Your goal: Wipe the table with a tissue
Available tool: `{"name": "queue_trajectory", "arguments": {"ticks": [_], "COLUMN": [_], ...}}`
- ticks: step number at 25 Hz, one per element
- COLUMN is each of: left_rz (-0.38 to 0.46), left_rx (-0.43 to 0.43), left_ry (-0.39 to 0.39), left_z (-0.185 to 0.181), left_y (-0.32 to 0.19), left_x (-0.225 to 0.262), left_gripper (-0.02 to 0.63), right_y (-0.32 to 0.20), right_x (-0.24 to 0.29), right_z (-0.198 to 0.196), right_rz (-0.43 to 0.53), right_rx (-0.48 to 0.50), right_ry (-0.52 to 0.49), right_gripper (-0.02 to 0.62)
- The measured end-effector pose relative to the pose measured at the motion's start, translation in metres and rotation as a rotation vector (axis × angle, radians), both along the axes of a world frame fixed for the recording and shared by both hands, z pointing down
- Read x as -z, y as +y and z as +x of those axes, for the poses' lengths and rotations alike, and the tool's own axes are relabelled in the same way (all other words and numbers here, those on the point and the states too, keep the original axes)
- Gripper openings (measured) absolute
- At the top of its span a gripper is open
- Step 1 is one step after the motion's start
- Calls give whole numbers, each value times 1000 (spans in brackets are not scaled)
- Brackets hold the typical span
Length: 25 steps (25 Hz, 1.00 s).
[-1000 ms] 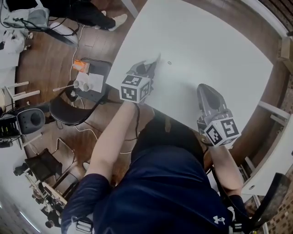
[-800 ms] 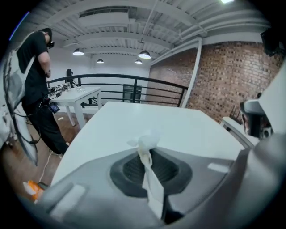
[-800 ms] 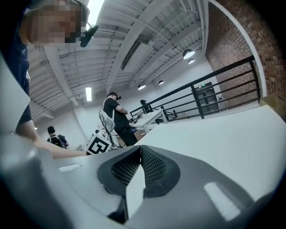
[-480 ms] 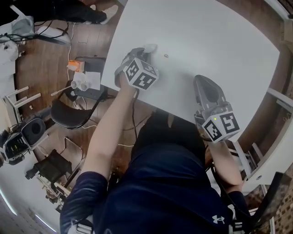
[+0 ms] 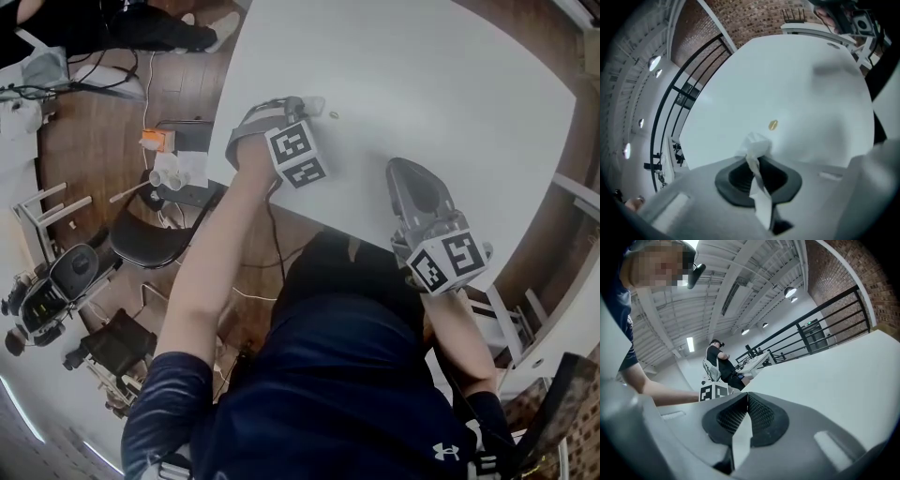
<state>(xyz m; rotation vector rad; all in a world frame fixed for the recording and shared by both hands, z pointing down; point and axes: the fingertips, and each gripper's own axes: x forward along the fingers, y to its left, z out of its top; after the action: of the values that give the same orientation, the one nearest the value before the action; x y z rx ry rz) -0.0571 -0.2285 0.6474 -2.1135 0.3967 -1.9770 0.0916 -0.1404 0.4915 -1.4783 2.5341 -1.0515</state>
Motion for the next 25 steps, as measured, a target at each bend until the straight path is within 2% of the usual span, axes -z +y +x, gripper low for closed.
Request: {"name": "queue_trajectory", "arguments": {"ticks": [5, 13, 20, 25], "left_rz": [-26, -84, -95, -113], "left_rx": [12, 91, -34, -46], "left_ry": [-14, 12, -47, -59], "left_z": [4, 8, 35, 46], "left_y": [1, -3, 12, 20], "left_x": [-5, -6, -6, -7], "left_gripper": [9, 9, 9, 9], "right_y": [3, 7, 16, 20], "right_x": [-3, -10, -10, -9], "right_z": [10, 25, 20, 25], "right_rz": [-8, -25, -36, -32], "right_rx": [-14, -49, -33, -34], "right_ry": [-14, -29, -58, -63], "right_gripper": [11, 11, 11, 11]}}
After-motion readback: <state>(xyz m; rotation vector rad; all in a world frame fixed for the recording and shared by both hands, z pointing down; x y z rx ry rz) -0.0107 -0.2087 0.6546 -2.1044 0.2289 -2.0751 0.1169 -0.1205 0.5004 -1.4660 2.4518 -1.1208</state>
